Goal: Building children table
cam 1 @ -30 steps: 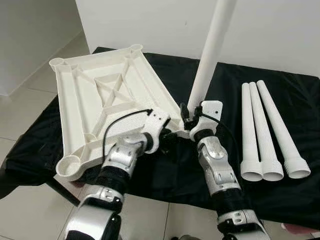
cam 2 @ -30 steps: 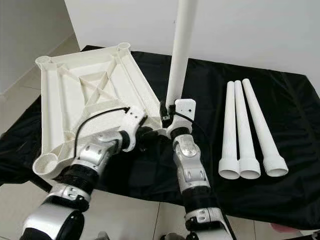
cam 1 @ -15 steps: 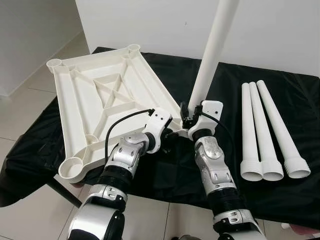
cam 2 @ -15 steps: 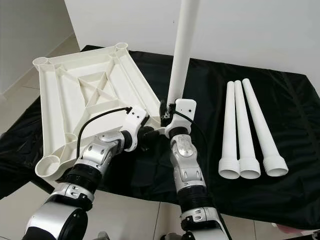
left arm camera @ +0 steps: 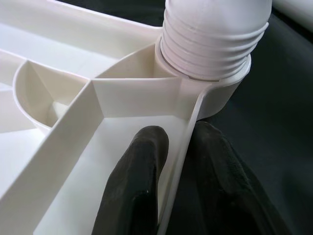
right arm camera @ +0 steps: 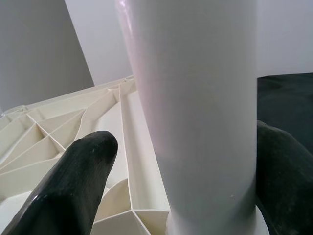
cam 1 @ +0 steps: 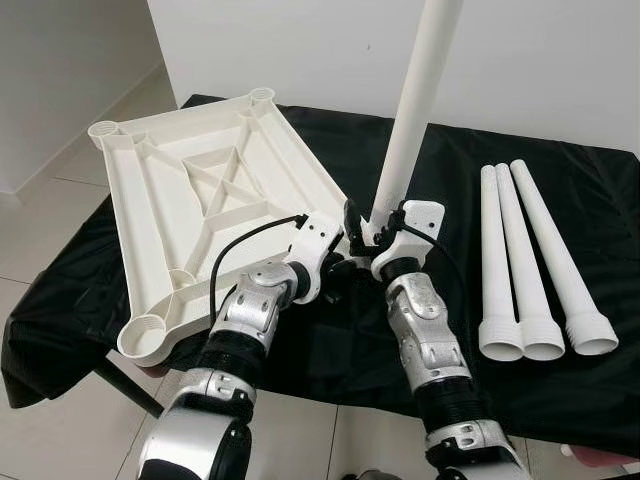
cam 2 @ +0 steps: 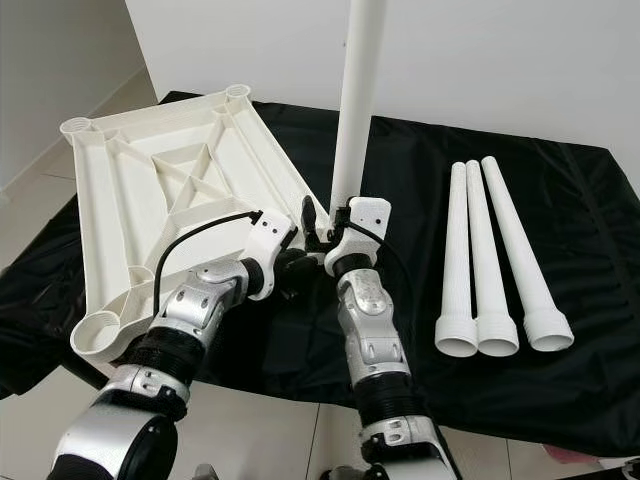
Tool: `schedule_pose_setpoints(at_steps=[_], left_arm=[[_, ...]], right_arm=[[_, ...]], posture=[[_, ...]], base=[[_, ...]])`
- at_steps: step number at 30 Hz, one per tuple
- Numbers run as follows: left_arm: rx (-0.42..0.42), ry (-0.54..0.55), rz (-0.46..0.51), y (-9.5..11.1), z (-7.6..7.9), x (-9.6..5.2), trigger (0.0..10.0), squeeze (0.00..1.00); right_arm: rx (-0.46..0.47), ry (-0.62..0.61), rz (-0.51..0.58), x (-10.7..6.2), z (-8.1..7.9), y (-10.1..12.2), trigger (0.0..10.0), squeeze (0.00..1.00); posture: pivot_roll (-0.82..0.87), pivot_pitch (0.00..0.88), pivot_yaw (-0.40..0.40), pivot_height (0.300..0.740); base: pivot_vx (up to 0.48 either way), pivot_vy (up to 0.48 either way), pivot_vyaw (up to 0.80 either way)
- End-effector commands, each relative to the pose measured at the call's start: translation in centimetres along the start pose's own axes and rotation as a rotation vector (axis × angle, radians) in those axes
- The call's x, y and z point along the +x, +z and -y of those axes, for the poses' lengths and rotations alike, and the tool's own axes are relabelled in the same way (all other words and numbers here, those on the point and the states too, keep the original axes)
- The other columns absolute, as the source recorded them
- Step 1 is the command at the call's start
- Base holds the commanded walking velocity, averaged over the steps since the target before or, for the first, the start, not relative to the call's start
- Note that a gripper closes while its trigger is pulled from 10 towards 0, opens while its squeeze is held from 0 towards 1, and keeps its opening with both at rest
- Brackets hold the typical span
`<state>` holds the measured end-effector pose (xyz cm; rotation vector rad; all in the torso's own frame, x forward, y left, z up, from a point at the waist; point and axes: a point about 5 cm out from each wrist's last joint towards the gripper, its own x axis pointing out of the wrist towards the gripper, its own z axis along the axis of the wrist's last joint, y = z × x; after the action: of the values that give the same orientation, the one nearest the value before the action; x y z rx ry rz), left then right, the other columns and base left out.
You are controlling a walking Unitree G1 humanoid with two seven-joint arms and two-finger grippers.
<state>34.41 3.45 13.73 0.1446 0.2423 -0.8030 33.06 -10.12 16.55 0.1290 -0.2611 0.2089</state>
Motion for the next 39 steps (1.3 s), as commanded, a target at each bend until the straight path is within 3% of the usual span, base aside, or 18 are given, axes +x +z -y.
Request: schedule_pose_setpoints(at_steps=[1, 2, 3, 17, 29, 30, 32, 33, 37, 38, 39], left_arm=[[0.019, 0.280, 0.075, 1.4, -1.0, -0.1, 10.0, 0.00], [0.019, 0.280, 0.075, 1.4, -1.0, -0.1, 10.0, 0.00], [0.042, 0.249, 0.064, 0.7, -0.9, -0.5, 10.0, 0.00], [0.126, 0.150, 0.029, -1.1, -0.1, -1.7, 10.0, 0.00], [0.198, 0.048, 0.027, -1.5, -0.1, -2.9, 10.0, 0.00], [0.206, 0.042, 0.024, -1.6, -0.2, -3.0, 10.0, 0.00], [0.212, 0.035, 0.020, -1.8, -0.2, -3.2, 10.0, 0.00], [0.211, 0.028, 0.019, -1.9, -0.2, -3.3, 10.0, 0.00], [0.228, 0.005, 0.013, -2.1, -0.2, -3.8, 10.0, 0.00], [0.236, -0.005, 0.012, -2.2, -0.2, -3.9, 10.0, 0.00], [0.236, -0.005, 0.012, -2.2, -0.2, -3.9, 10.0, 0.00]], right_arm=[[0.016, 0.060, -0.032, -0.2, -1.1, -0.6, 10.0, 1.00], [0.016, 0.060, -0.032, -0.2, -1.1, -0.6, 10.0, 1.00], [0.019, 0.097, -0.043, -0.3, -0.6, -0.7, 10.0, 0.00], [-0.051, 0.159, -0.073, -0.4, 1.7, -0.6, 10.0, 0.00], [-0.052, 0.344, -0.106, -1.3, 2.7, -0.2, 10.0, 0.00], [-0.021, 0.372, -0.114, -1.4, 2.9, -0.1, 10.0, 0.93], [0.017, 0.405, -0.123, -1.6, 3.0, 0.0, 10.0, 0.93], [-0.003, 0.400, -0.116, -1.5, 3.3, 0.2, 10.0, 1.00], [-0.034, 0.400, -0.113, -1.5, 3.9, 0.5, 10.0, 1.00], [-0.032, 0.424, -0.112, -1.5, 4.2, 0.7, 10.0, 0.37], [-0.032, 0.424, -0.112, -1.5, 4.2, 0.7, 10.0, 0.37]], posture=[[-0.07, 0.000, 0.025, 0.740], [-0.07, 0.000, 0.025, 0.740], [-0.07, 0.000, 0.026, 0.740], [-0.07, 0.000, 0.019, 0.740], [-0.08, 0.006, 0.017, 0.740], [-0.08, 0.009, 0.017, 0.740], [-0.08, 0.009, 0.017, 0.740], [-0.08, 0.012, 0.017, 0.740], [-0.08, 0.015, 0.016, 0.740], [-0.08, 0.017, 0.015, 0.740], [-0.08, 0.017, 0.015, 0.740]], base=[[0.000, 0.000, 0.00], [0.000, 0.000, 0.00], [0.000, 0.000, 0.00], [0.000, 0.000, 0.00], [0.000, 0.000, 0.00], [0.000, 0.000, 0.00], [0.000, 0.000, 0.00], [0.000, 0.000, 0.00], [0.000, 0.000, 0.00], [0.000, 0.000, 0.00], [0.000, 0.000, 0.00]])
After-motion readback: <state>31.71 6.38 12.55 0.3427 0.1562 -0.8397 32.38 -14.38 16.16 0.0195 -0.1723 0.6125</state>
